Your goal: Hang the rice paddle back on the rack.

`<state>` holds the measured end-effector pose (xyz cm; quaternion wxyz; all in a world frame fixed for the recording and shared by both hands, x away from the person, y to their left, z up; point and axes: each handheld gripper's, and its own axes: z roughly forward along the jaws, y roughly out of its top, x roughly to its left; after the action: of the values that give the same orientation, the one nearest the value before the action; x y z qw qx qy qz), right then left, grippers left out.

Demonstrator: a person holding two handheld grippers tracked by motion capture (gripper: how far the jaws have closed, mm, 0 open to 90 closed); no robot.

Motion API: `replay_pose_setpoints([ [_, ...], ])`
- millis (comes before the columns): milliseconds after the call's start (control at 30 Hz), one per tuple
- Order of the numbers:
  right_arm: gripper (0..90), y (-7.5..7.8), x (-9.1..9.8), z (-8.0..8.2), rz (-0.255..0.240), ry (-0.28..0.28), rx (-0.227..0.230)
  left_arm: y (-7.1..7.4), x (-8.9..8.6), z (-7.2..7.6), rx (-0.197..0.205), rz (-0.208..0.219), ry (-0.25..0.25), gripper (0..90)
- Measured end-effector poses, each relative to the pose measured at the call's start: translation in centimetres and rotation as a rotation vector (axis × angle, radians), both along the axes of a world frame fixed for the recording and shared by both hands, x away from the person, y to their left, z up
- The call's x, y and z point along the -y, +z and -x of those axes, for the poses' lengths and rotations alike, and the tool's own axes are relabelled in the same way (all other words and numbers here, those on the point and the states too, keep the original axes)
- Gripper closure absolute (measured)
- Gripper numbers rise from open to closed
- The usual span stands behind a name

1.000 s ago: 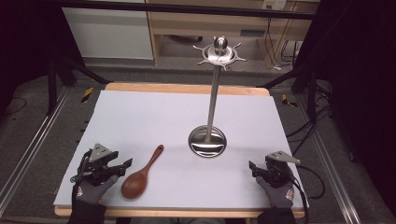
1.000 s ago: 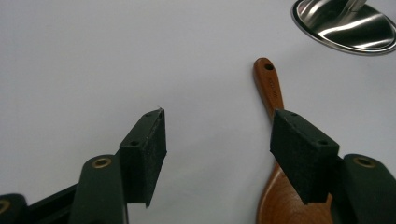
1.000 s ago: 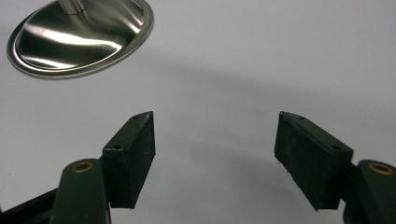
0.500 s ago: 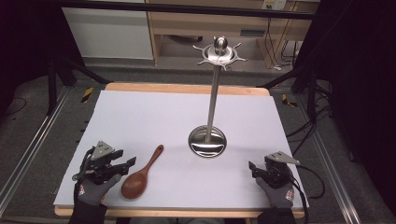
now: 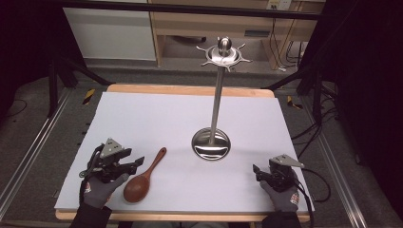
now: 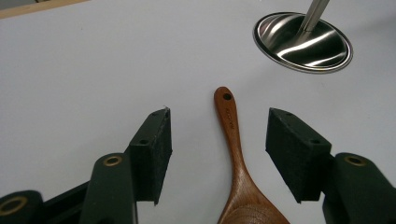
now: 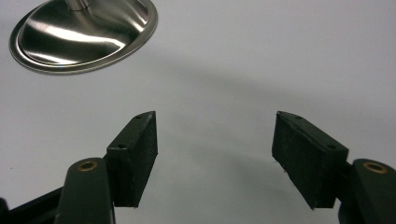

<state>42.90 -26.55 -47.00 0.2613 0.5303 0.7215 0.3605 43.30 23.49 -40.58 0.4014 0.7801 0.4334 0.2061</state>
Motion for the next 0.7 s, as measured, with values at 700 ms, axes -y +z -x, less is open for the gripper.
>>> replay_pose_setpoints([
  [700, 31.8, 0.0, -0.1, 0.1, 0.010, 0.013, -0.002, 1.0, 2.7, -2.5, -0.079, -0.094, -0.060, 40.9],
])
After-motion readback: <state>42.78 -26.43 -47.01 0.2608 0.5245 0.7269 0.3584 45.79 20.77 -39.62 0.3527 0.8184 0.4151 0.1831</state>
